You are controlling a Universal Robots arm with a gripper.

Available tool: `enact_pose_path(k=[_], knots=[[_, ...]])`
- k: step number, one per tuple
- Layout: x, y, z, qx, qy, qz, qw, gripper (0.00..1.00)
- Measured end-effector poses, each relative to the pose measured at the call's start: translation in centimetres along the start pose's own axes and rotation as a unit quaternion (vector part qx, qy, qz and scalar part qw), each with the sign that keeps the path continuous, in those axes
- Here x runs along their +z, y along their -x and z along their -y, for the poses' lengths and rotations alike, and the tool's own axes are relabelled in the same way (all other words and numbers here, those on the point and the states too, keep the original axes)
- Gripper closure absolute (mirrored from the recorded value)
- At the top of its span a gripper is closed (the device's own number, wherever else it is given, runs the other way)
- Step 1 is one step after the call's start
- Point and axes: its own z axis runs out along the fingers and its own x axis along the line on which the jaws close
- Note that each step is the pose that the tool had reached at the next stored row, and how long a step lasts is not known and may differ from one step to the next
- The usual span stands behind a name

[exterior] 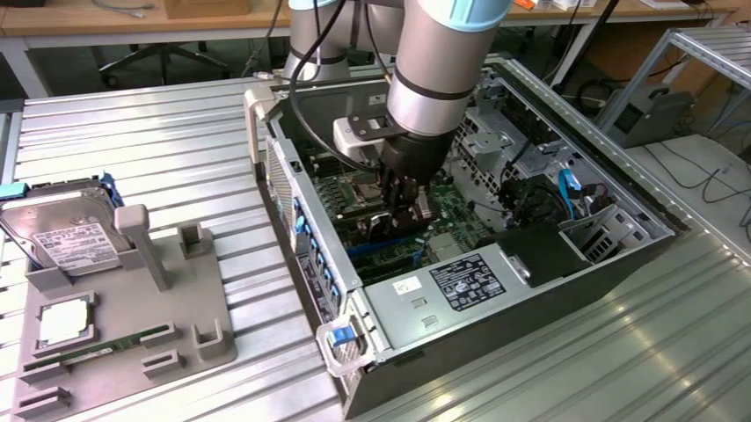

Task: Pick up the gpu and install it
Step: 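Insert the gpu into the slot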

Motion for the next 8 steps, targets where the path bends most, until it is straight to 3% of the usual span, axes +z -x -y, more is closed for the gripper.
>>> enact_pose_path(k=[8], knots=[[0.27,0.08,-0.18,0.000,0.0001,-0.0001,1.0000,0.73]])
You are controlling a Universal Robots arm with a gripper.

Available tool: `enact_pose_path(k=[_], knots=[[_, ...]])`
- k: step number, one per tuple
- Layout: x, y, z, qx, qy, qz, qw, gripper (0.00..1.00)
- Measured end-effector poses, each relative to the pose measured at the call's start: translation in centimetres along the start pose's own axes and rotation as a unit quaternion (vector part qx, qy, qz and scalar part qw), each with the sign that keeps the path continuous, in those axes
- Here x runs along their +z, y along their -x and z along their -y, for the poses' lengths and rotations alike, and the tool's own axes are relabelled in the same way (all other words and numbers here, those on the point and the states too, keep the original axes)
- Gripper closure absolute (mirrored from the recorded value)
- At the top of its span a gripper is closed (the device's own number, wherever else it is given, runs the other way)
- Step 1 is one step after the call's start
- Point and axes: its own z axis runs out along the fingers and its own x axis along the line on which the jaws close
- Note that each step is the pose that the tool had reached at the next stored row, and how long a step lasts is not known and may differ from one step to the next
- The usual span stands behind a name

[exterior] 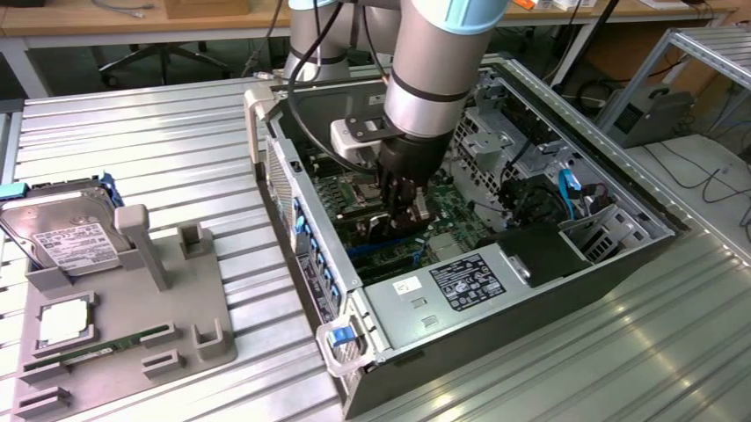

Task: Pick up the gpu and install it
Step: 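Insert the gpu into the slot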

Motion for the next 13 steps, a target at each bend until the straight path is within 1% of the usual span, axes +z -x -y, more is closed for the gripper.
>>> enact_pose_path(k=[6,13], knots=[[0.16,-0.01,-0.13,-0.001,0.0000,-0.0001,1.0000,0.73],[0.24,0.01,-0.14,-0.012,0.0002,0.0002,0.9999,0.73]])
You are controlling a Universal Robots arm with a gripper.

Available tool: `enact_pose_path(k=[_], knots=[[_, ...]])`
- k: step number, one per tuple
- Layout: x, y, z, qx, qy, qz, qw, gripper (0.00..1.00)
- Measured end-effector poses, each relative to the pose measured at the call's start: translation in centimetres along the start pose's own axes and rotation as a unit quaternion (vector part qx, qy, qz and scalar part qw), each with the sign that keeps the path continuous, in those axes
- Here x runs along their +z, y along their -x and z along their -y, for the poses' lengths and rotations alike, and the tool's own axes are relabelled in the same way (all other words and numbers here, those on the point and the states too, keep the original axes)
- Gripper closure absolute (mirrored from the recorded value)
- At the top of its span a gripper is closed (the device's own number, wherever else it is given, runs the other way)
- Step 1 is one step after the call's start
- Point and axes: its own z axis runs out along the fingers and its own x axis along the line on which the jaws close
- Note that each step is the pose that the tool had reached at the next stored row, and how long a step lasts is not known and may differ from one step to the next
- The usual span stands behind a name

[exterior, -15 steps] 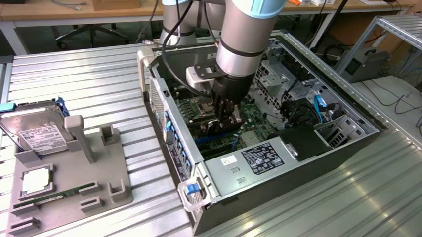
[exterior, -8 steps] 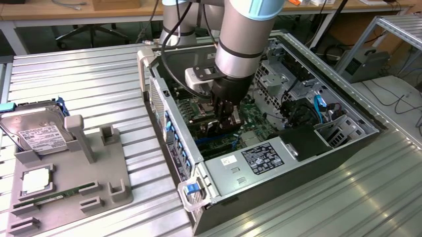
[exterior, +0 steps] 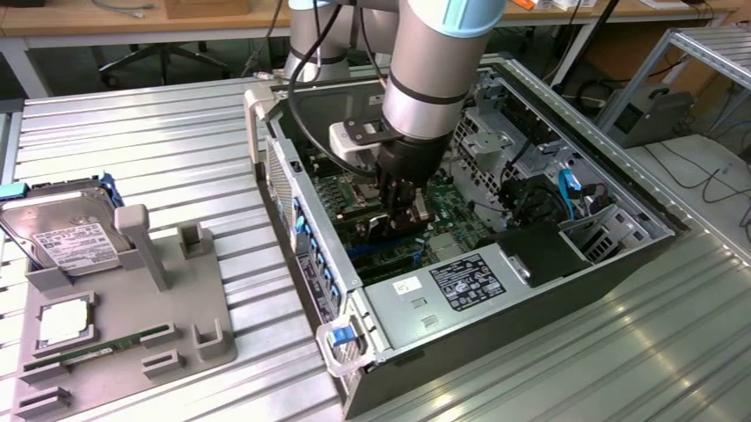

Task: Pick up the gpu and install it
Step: 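Insert the gpu into the slot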

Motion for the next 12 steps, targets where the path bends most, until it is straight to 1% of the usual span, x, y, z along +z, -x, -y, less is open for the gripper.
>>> enact_pose_path(k=[2,5,12], knots=[[0.02,0.03,0.00,-0.005,0.0000,0.0000,1.0000,0.73],[0.02,0.05,0.00,-0.008,0.0001,-0.0012,1.0000,0.73],[0.11,0.05,0.00,-0.008,0.0000,-0.0011,1.0000,0.73]])
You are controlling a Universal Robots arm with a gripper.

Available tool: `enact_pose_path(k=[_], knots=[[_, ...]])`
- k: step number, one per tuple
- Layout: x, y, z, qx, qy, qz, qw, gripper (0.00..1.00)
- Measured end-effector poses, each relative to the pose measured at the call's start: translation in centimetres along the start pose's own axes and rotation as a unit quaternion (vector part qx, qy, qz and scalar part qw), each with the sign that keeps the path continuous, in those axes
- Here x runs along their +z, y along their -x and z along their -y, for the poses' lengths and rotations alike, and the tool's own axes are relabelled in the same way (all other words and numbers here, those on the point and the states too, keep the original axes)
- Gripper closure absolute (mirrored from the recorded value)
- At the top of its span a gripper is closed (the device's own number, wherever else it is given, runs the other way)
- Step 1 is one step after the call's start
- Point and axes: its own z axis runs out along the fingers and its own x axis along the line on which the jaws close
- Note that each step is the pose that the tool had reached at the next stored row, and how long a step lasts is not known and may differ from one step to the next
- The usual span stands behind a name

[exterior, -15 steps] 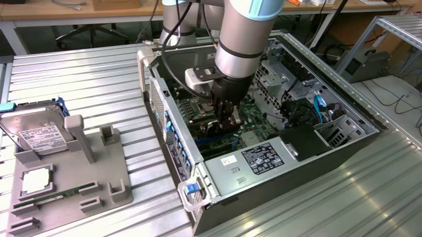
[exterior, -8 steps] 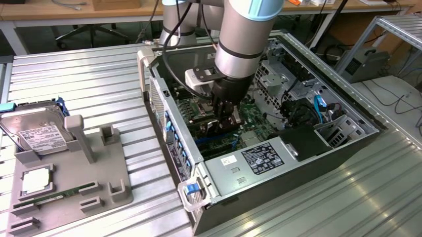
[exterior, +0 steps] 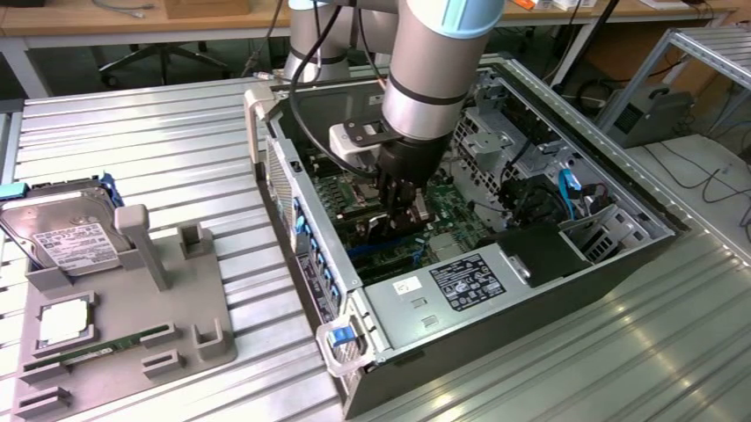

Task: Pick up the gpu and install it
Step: 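Insert the gpu into the slot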

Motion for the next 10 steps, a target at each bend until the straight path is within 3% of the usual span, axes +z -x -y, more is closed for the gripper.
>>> enact_pose_path(k=[10], knots=[[-0.11,-0.01,0.00,0.000,0.0000,0.0001,1.0000,0.73]])
